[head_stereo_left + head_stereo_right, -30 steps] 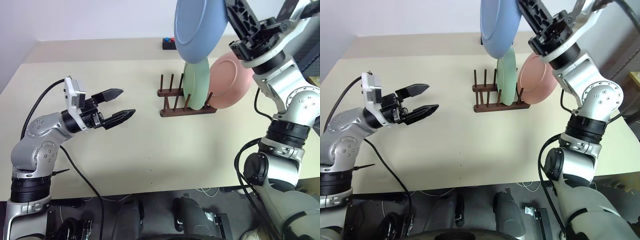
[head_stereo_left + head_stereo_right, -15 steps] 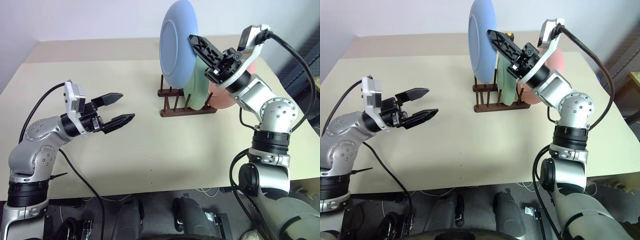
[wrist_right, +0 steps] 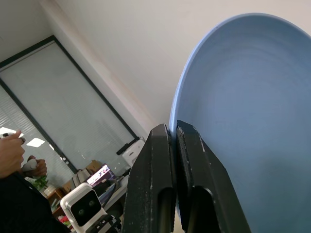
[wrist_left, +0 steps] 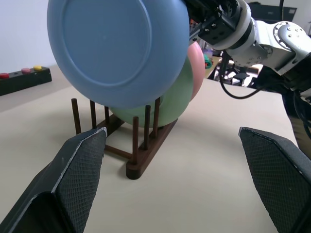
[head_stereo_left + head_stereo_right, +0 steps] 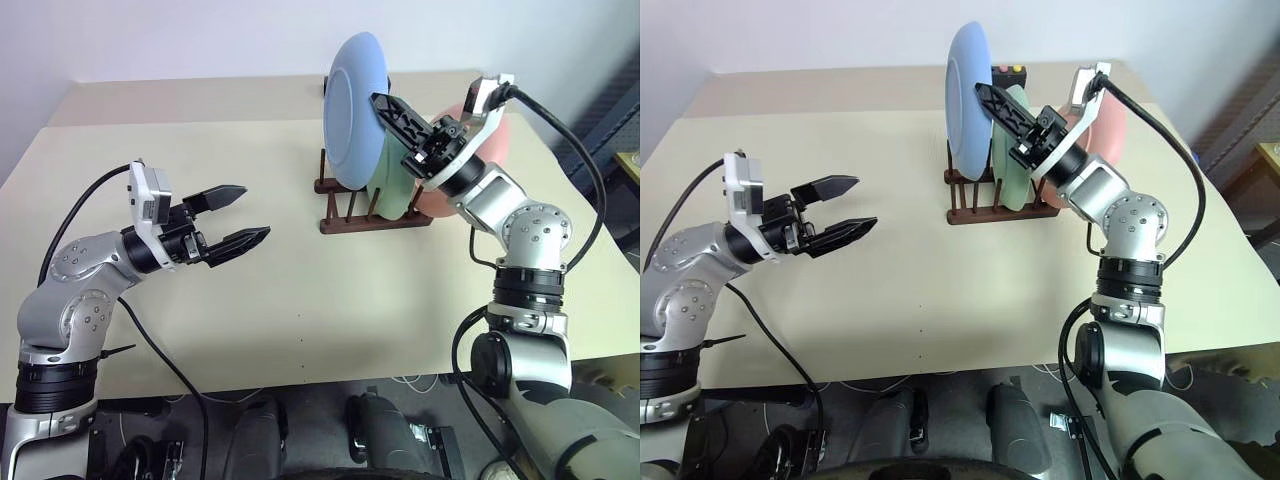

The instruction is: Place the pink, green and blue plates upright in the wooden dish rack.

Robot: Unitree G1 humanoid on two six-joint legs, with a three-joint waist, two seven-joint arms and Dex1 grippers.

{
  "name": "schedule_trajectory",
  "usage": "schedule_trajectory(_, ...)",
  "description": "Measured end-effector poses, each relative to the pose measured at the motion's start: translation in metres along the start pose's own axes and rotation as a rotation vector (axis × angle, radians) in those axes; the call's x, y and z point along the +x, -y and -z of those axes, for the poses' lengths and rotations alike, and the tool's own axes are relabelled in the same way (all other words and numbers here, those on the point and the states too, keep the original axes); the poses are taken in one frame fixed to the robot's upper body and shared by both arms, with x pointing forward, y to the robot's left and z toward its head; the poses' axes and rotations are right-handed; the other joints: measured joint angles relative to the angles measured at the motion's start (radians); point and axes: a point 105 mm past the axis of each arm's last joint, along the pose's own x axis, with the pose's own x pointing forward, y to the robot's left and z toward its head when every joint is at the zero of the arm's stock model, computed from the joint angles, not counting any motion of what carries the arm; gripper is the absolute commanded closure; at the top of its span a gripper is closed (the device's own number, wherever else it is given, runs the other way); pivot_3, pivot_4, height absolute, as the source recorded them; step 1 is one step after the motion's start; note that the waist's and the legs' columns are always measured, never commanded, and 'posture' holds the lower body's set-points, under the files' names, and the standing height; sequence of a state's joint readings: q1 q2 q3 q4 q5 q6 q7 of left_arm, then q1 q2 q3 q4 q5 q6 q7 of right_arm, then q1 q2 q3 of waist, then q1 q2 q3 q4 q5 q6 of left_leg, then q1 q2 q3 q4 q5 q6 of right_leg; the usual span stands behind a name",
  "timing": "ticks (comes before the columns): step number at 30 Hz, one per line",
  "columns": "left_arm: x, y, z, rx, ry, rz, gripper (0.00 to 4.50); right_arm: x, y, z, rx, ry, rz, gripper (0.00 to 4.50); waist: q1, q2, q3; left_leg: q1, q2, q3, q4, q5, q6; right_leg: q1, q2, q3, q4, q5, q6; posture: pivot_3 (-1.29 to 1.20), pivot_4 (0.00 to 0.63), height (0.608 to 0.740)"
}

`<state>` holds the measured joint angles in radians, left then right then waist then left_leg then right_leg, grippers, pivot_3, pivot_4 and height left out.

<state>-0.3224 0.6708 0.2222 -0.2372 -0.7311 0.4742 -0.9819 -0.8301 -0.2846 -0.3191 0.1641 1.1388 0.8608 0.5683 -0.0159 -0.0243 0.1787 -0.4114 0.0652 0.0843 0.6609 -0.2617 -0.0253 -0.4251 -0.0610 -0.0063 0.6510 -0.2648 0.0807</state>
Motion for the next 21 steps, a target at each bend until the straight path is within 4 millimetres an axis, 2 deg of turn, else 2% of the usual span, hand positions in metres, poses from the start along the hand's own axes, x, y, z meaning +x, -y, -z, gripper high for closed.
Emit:
schedule_trajectory(7, 0.000, 0.000, 0.000, 0.001, 0.000, 0.000, 0.00, -0.009, 0.011, 0.010, 0.014, -0.014, 0.052, 4.48, 0.000, 0.000, 0.000, 0.000, 0.000, 0.000, 0.000, 0.000, 0.000, 0.000, 0.000, 0.000, 0.000, 0.000, 0.000, 0.00, 0.150, 0.740)
schedule_trajectory(14, 0.000, 0.000, 0.000, 0.002, 0.000, 0.002, 0.00, -0.009, 0.017, 0.016, 0.014, -0.026, 0.086, 4.48, 0.000, 0.000, 0.000, 0.000, 0.000, 0.000, 0.000, 0.000, 0.000, 0.000, 0.000, 0.000, 0.000, 0.000, 0.000, 0.00, 0.150, 0.740)
schedule_trajectory(21, 0.000, 0.001, 0.000, 0.002, 0.000, 0.002, 0.00, -0.014, 0.026, 0.033, 0.010, -0.081, 0.136, 4.48, 0.000, 0.000, 0.000, 0.000, 0.000, 0.000, 0.000, 0.000, 0.000, 0.000, 0.000, 0.000, 0.000, 0.000, 0.000, 0.00, 0.150, 0.740)
